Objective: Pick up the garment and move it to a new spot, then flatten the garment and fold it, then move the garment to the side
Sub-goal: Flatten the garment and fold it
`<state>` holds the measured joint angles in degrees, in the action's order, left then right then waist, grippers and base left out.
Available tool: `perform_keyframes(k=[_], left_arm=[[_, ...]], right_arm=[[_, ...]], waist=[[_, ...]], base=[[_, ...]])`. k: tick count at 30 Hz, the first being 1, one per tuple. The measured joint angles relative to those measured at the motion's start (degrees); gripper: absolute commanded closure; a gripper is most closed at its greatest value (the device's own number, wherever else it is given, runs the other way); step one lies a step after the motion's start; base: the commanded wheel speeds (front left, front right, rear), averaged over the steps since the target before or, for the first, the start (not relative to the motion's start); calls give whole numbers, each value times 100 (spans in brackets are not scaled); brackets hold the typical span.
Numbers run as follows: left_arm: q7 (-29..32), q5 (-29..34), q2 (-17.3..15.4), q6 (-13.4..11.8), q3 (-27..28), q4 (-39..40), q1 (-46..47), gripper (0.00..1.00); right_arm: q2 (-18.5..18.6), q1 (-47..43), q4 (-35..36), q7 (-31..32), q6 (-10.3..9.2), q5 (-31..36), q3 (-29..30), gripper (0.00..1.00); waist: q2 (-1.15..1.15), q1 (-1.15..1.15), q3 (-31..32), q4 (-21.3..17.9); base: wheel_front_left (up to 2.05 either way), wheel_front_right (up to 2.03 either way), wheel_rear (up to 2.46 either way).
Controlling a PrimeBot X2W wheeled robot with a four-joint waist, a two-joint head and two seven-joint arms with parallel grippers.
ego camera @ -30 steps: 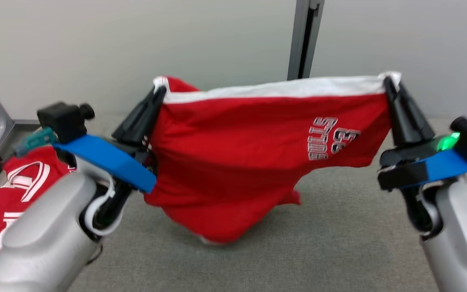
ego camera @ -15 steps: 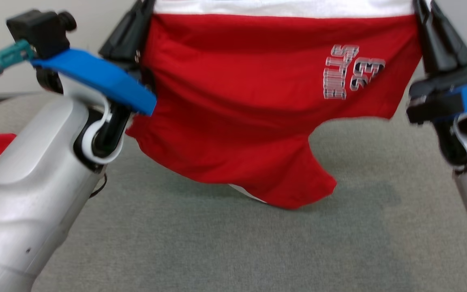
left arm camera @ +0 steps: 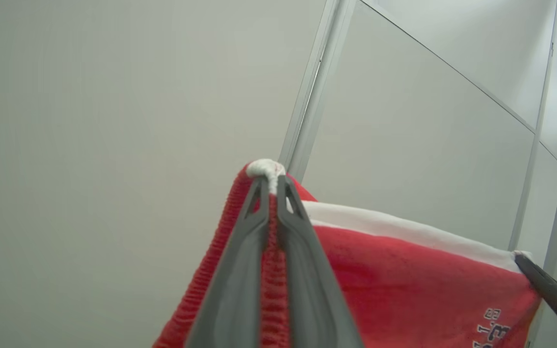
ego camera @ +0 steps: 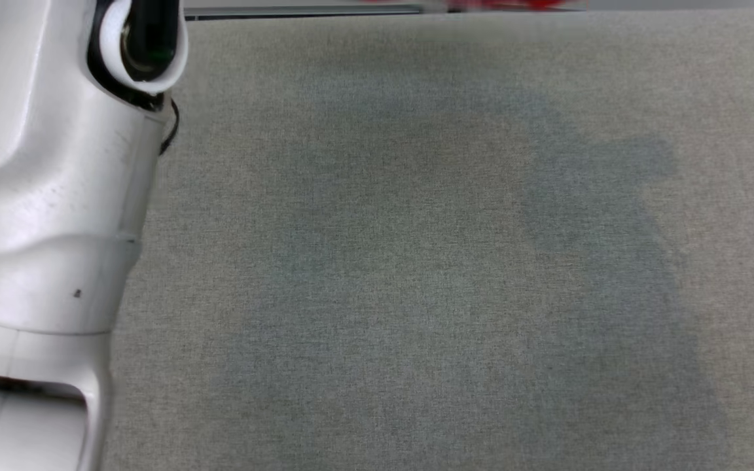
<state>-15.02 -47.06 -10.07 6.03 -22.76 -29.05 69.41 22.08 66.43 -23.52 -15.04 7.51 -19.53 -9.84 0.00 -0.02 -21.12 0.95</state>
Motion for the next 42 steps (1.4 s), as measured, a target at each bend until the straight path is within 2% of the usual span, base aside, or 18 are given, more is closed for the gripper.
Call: perform_keyframes(k=[3, 5, 8, 11, 14, 17, 20, 28, 31, 37, 42], left_arm=[[-4, 345, 255, 94, 357, 57, -521, 100], [-4, 409, 299, 109, 446, 59, -730, 100], [-4, 630, 438, 129, 678, 141, -1780, 100], [-4, 769, 475, 136, 594, 200, -2764, 100], [-3, 676, 589, 137, 668, 272, -3727, 100], [-3, 628, 675, 143, 812, 408, -4517, 100], [-3, 721, 694, 143, 720, 490, -5137, 100], [-1, 639, 733, 157, 891, 788, -6312, 100], [-3, 556, 734, 156, 666, 860, -6832, 100], [-3, 534, 732, 155, 490, 935, -7121, 100], [-3, 571, 730, 156, 417, 1026, -7137, 100]], right_arm=[[-19, -220, 210, 0, -1, -3, -52, 100], [-33, -387, 257, 0, -1, -36, -100, 100], [-110, -1282, 481, 1, -1, -303, -208, 100], [-162, -2154, 639, 1, -1, -528, -267, 100], [-185, -3108, 701, 2, 0, -771, -299, 100], [-208, -3875, 861, 3, 4, -890, -258, 100], [-269, -4559, 1084, 2, 3, -968, -185, 100], [-498, -5862, 1390, 7, 5, -913, -100, 100], [-615, -6444, 1528, 5, 4, -958, 7, 100], [-740, -7051, 1745, 4, 2, -989, 177, 100], [-737, -7092, 1824, 3, 3, -958, 279, 100]], waist=[[0, 0, -16, -11], [0, 1, -6, -31], [0, 1, 66, -116], [0, 2, 201, -128], [0, 2, 408, -100], [0, 3, 634, -78], [0, 3, 898, -41], [0, 4, 1553, 23], [0, 4, 1879, 51], [0, 4, 2062, 118], [0, 3, 1955, 138]], base=[[0, 0, 0], [0, 0, 0], [0, 0, 0], [0, 0, 0], [0, 0, 0], [0, 0, 0], [0, 0, 0], [0, 0, 0], [0, 0, 0], [0, 0, 0], [0, 0, 0]])
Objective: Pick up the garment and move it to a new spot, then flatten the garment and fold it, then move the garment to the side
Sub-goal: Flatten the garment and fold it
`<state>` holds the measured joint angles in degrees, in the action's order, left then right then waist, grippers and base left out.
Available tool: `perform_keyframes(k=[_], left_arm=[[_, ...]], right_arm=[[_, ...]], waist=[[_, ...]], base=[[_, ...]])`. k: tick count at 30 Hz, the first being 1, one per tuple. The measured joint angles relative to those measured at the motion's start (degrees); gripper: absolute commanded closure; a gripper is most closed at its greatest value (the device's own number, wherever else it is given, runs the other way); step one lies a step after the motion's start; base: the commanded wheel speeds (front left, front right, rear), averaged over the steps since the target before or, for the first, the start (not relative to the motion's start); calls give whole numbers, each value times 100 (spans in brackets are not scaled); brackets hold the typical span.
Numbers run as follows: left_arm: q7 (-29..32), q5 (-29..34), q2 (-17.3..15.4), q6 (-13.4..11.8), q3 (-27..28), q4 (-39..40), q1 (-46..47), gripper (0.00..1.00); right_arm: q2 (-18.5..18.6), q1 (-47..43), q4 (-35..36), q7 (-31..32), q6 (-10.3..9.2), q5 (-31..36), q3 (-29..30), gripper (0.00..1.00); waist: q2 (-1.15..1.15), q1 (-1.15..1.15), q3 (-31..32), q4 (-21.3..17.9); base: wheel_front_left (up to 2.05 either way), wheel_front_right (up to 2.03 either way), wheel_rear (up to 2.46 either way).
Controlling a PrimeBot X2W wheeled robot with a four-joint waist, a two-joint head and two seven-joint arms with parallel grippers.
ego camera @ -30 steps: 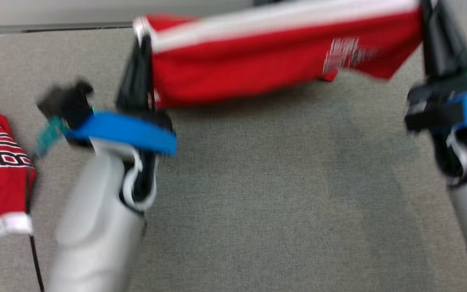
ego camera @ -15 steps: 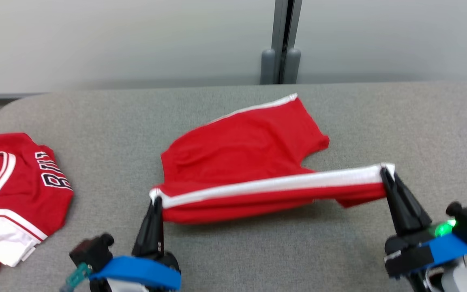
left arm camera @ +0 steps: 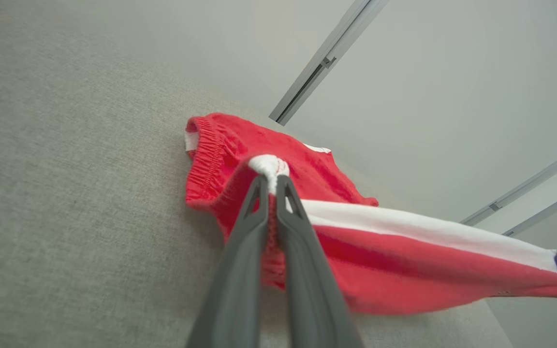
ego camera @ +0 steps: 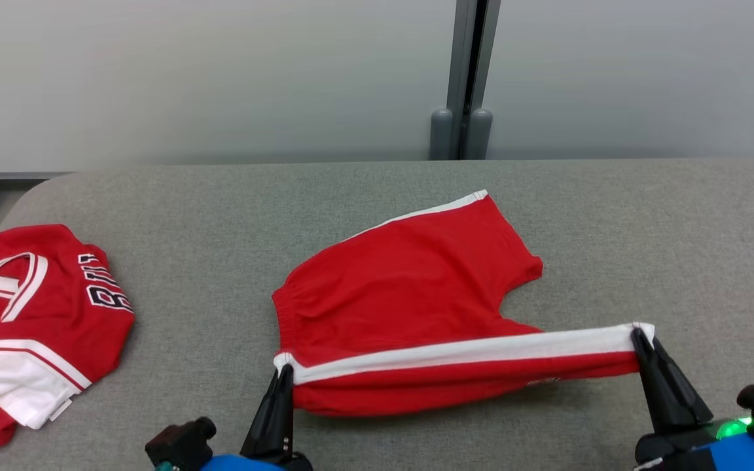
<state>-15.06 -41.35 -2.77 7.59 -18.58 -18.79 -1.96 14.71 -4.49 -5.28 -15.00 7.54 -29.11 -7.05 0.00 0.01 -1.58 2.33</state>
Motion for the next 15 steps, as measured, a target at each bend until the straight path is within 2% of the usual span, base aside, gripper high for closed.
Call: perform_keyframes(k=[5, 9, 15], left_arm=[[-1, -130, -3, -4, -243, -20, 645, 100], [-1, -319, -4, -4, -371, -167, 1299, 100], [-1, -804, -4, -5, -486, -185, 2127, 100]], right_arm=[[256, 680, -69, -3, -1, 21, -116, 100], [588, 1385, -579, -2, -4, -16, -357, 100], [870, 2833, -1292, -3, -7, -178, -787, 100]], waist=[[0, -1, -349, 0], [0, -2, -725, 28], [0, -3, -1343, 111]], base=[[0, 0, 0], [0, 0, 0], [0, 0, 0]])
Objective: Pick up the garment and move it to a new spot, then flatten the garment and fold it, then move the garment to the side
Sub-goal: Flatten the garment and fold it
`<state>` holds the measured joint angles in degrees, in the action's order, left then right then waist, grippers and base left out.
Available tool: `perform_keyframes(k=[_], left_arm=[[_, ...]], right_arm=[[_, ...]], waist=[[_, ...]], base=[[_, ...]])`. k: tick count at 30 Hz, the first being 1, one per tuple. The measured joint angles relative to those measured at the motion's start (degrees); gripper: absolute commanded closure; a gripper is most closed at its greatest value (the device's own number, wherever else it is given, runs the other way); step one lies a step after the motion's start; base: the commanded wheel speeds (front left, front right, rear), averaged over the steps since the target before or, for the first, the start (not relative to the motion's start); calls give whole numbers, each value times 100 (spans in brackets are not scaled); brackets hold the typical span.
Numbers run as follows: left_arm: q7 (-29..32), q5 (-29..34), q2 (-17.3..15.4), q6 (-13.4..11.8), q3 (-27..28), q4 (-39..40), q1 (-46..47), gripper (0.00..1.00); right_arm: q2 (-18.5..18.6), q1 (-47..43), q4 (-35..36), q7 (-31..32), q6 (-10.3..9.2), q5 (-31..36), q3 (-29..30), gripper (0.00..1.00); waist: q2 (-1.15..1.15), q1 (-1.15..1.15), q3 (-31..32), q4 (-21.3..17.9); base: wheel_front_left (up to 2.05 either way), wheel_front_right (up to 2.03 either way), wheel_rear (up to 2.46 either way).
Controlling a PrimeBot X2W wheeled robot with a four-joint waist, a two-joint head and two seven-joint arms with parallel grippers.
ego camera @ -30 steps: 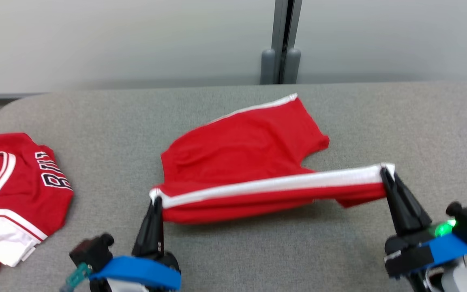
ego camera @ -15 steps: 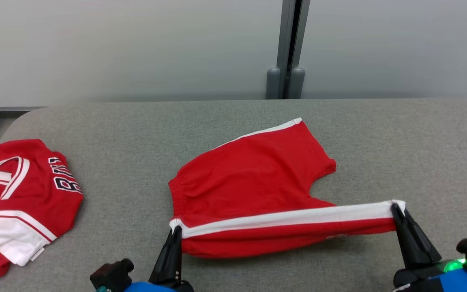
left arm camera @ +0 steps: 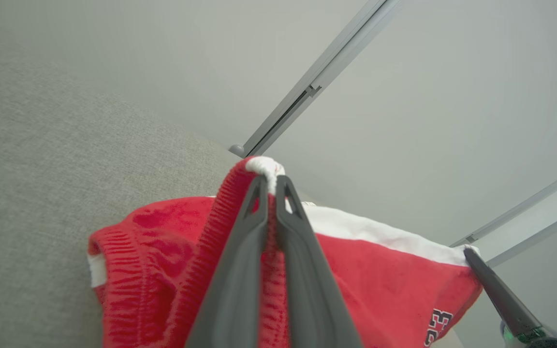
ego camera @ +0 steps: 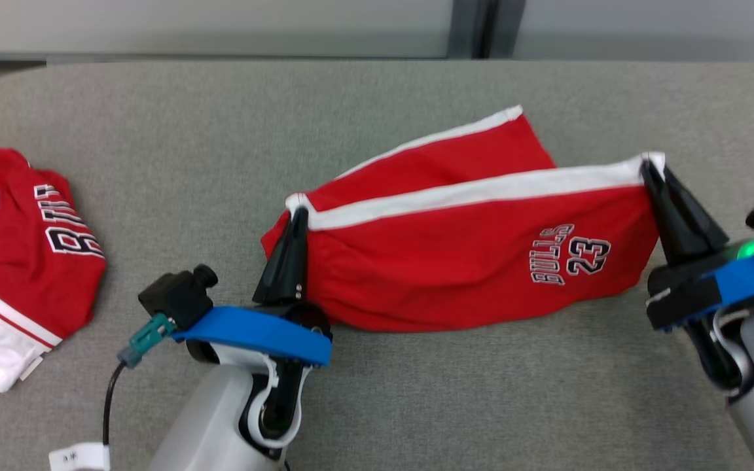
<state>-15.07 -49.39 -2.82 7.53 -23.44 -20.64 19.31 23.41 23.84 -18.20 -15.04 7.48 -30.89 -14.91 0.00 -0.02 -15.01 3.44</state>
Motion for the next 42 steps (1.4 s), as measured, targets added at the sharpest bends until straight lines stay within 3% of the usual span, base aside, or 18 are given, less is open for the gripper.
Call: perform_keyframes(k=[11, 24, 25, 26, 27, 28, 36, 42], left_arm=[[0, -127, -7, -103, 102, -353, 929, 100], [-1, -256, -8, -280, -347, -513, 1284, 100], [-1, -254, -7, -303, -363, -519, 1289, 91], [-1, -253, -7, -345, -367, -528, 1293, 56], [-1, -253, -5, -385, -361, -533, 1294, 13], [-1, -243, -2, -445, -344, -528, 1294, 0], [0, 197, -4, -806, -205, -547, 1148, 0], [-1, 995, -5, -1195, 59, -549, 824, 0]], right_arm=[[200, 2026, -1463, 1, 2, -115, -964, 100], [186, 3176, -2620, 1, 2, -192, -1559, 100], [174, 3220, -2685, 0, 1, -193, -1550, 81], [159, 3251, -2749, 0, 1, -196, -1532, 0], [149, 3263, -2814, 1, 1, -196, -1530, 0], [138, 3264, -2850, 1, 1, -196, -1530, 0], [49, 3224, -2832, 0, 1, -58, -1298, 0], [-80, 2754, -2758, 0, 1, 172, -925, 0]], waist=[[0, 0, -894, 380], [0, 1, -1337, 644], [0, 1, -1340, 645], [0, 1, -1338, 645], [0, 1, -1331, 645], [0, 1, -1325, 644], [0, 1, -1116, 612], [0, 2, -785, 581]], base=[[0, 0, 0], [0, 0, 0], [0, 0, 0], [0, 0, 0], [0, 0, 0], [0, 0, 0], [0, 0, 0], [0, 0, 0]])
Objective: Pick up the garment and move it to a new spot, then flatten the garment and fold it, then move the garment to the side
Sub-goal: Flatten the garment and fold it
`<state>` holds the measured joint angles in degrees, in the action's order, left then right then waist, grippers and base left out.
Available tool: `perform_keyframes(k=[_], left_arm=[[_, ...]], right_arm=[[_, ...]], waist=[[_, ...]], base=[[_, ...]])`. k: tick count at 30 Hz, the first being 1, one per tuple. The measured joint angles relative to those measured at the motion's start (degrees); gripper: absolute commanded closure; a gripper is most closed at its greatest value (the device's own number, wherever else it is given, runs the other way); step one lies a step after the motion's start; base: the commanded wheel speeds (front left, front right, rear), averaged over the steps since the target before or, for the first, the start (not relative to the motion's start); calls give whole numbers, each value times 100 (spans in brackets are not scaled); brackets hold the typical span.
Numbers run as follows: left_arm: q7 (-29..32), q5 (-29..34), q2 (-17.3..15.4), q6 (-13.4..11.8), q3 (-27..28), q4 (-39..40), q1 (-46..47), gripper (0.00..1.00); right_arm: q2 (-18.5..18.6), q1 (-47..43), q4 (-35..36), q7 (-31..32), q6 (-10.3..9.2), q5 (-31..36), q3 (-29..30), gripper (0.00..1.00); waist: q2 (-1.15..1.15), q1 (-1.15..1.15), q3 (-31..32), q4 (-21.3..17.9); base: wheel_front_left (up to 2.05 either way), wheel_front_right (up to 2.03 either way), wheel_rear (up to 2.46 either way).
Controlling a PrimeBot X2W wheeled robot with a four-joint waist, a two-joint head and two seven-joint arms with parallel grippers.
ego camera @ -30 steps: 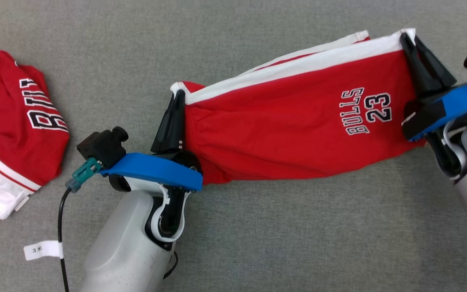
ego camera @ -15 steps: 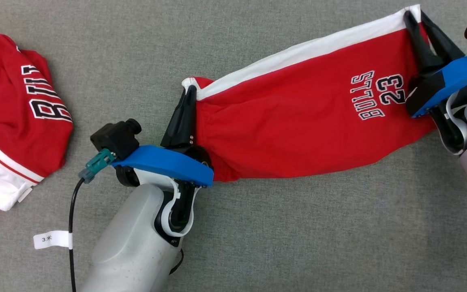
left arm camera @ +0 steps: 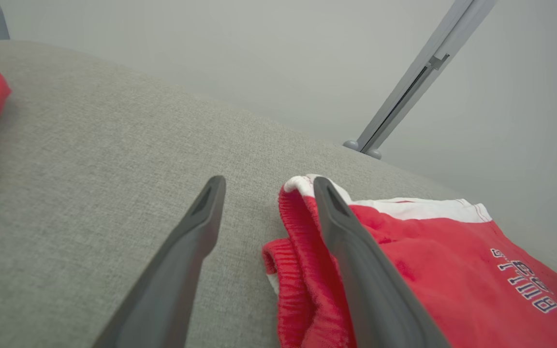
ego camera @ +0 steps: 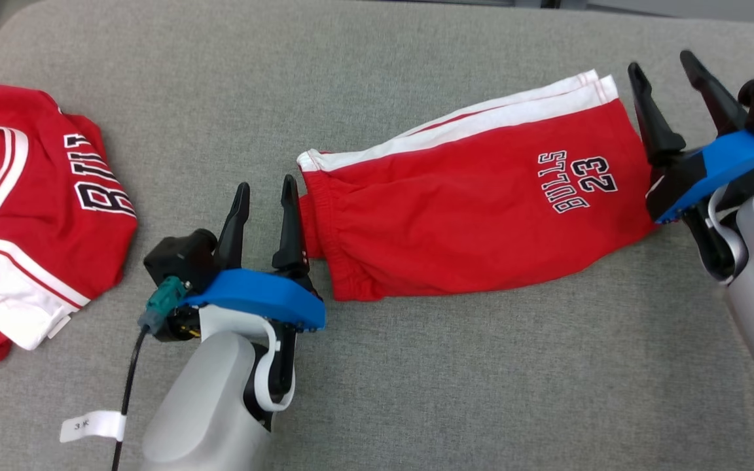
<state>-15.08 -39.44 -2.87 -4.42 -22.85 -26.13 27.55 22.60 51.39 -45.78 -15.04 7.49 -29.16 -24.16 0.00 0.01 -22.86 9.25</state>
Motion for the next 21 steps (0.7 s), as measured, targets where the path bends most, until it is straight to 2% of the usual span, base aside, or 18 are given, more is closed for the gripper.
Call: perform_keyframes(k=[5, 10, 16, 18, 21], left_arm=[[1, 981, 0, -266, 82, 105, -320, 0], [1, 1553, 0, -387, 135, 261, -671, 0], [1, 1625, 1, -455, 155, 467, -986, 0], [1, 1621, 0, -434, 147, 534, -1028, 0], [1, 1610, 0, -436, 135, 557, -1048, 0]], right_arm=[[-81, -418, -16, 0, 0, 244, 197, 0], [-160, -604, -357, 0, 0, 238, 198, 0], [-212, -567, -953, 52, 0, 113, -108, 0], [-230, -456, -1292, 250, 1, -69, -177, 0], [-257, -326, -1425, 446, -1, -240, -312, 0]], waist=[[0, 1, 271, -46], [0, 1, 384, -46], [0, 0, 254, 47], [0, 0, 161, 128], [0, 1, 85, 202]], base=[[0, 0, 0], [0, 0, 0], [0, 0, 0], [0, 0, 0], [0, 0, 0]])
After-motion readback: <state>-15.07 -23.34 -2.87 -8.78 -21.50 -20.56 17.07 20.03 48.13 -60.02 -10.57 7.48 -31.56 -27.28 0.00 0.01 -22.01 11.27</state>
